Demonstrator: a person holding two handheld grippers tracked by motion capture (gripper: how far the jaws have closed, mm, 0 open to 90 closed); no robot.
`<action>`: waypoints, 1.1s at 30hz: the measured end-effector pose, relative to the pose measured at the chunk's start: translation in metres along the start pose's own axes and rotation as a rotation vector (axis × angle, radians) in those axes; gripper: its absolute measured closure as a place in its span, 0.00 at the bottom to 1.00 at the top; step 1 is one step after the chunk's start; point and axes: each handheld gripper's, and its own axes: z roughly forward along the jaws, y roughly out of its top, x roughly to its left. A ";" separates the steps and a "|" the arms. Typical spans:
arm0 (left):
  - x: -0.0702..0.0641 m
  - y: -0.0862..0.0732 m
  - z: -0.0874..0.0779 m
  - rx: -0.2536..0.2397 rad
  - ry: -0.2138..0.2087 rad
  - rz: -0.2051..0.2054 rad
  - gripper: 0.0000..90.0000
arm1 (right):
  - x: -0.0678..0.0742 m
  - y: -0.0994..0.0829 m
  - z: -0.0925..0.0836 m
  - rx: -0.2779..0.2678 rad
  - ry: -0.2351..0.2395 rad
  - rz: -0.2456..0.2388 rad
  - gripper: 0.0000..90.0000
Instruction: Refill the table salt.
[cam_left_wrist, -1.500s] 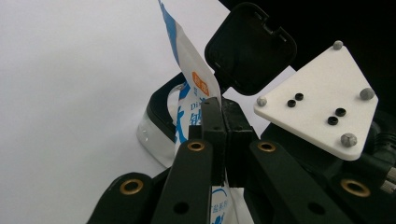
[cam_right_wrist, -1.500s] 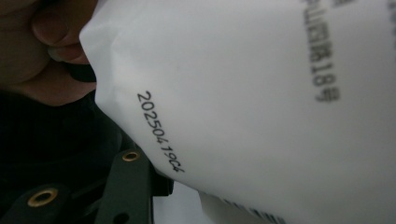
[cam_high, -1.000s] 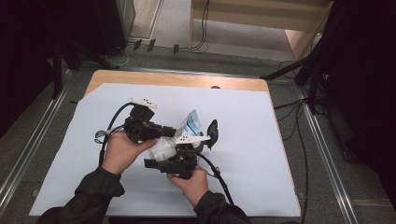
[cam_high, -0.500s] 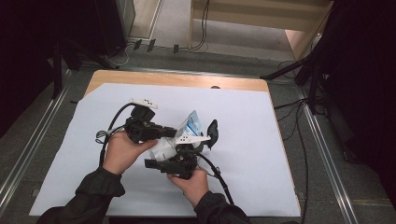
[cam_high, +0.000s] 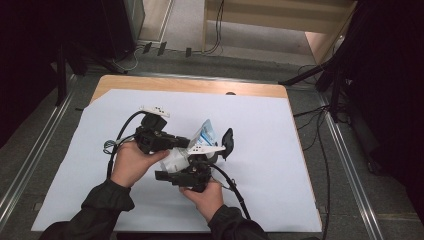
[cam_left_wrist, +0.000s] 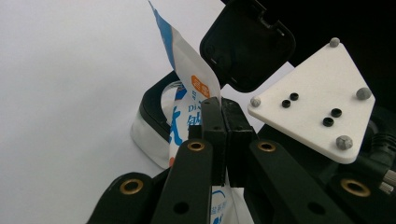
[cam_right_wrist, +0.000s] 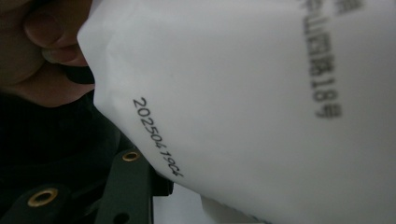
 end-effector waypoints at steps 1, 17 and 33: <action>0.000 0.000 0.000 0.000 -0.002 0.000 1.00 | 0.000 0.000 0.000 0.001 0.000 0.002 0.62; -0.003 0.001 -0.003 -0.012 0.008 0.004 1.00 | 0.002 0.001 0.000 -0.006 0.011 -0.002 0.62; -0.005 0.003 -0.007 -0.019 0.008 0.011 1.00 | 0.005 0.002 -0.001 -0.015 0.016 -0.014 0.62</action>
